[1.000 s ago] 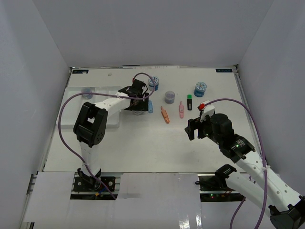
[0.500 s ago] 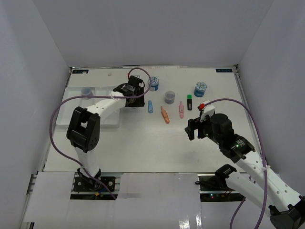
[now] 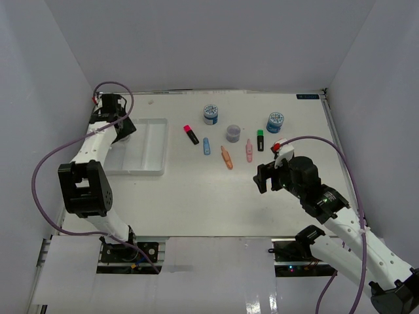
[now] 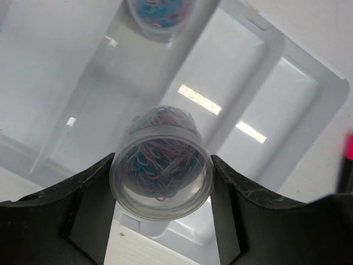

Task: Sort the stationery into containers
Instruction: Pick up the stationery from the center of the board, then place the stationery in the storage box, then pick up the stationery from the center of the board, then place the stationery at the center of the board, then pick up the stationery from the center of the board, then place the stationery in the storage box.

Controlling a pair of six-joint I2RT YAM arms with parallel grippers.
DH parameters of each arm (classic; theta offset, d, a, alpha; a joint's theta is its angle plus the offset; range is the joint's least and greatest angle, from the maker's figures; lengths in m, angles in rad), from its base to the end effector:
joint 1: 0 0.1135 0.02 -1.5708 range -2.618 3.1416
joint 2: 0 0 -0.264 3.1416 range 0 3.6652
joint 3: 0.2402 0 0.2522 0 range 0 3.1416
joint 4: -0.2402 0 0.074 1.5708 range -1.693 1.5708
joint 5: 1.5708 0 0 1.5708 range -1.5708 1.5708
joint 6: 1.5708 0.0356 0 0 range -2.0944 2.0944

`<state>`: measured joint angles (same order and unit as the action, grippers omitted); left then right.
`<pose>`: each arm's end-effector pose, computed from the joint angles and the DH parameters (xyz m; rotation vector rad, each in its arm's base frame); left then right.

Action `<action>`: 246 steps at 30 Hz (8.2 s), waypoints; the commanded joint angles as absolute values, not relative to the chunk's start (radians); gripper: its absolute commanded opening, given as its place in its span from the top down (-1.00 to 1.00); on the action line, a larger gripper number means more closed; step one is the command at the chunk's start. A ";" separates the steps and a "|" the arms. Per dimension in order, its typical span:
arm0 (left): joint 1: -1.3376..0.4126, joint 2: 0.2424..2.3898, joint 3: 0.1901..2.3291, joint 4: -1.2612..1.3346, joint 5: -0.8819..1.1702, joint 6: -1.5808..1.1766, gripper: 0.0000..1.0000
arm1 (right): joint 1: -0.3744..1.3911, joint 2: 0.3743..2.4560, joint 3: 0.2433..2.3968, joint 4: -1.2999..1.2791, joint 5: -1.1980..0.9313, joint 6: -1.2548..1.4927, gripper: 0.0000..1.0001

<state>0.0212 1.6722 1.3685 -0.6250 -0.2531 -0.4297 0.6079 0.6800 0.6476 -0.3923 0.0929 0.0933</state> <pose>0.3631 0.0166 0.2733 -0.6516 2.3755 0.1406 0.1342 0.0894 0.2864 -0.4533 1.9597 0.3578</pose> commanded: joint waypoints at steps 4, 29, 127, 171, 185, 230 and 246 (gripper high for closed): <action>0.129 1.716 1.361 -0.594 -0.212 -0.436 -0.18 | 0.603 0.670 0.620 -0.354 0.067 0.084 -0.80; 0.183 1.914 1.439 -0.508 -0.173 -0.405 -0.96 | 0.604 0.699 0.612 -0.350 0.080 0.075 -0.80; -0.127 0.985 0.922 -0.664 0.202 -0.344 -0.96 | 1.022 1.646 1.188 -0.106 0.138 -0.083 -0.81; -0.706 1.684 1.184 -0.692 -0.267 -0.600 -0.80 | 0.904 0.801 0.568 -0.209 0.457 0.172 -0.80; -0.692 1.618 1.221 -0.755 -0.360 -0.597 -0.05 | 0.899 0.804 0.586 -0.207 0.434 0.153 -0.80; 0.207 1.675 1.236 -0.612 -0.183 -0.449 -0.96 | 0.844 0.962 0.681 -0.104 0.282 0.077 -0.80; -0.036 1.255 1.037 -0.548 -0.002 -0.356 -0.96 | 0.565 1.667 1.366 -0.037 0.169 -0.043 -0.80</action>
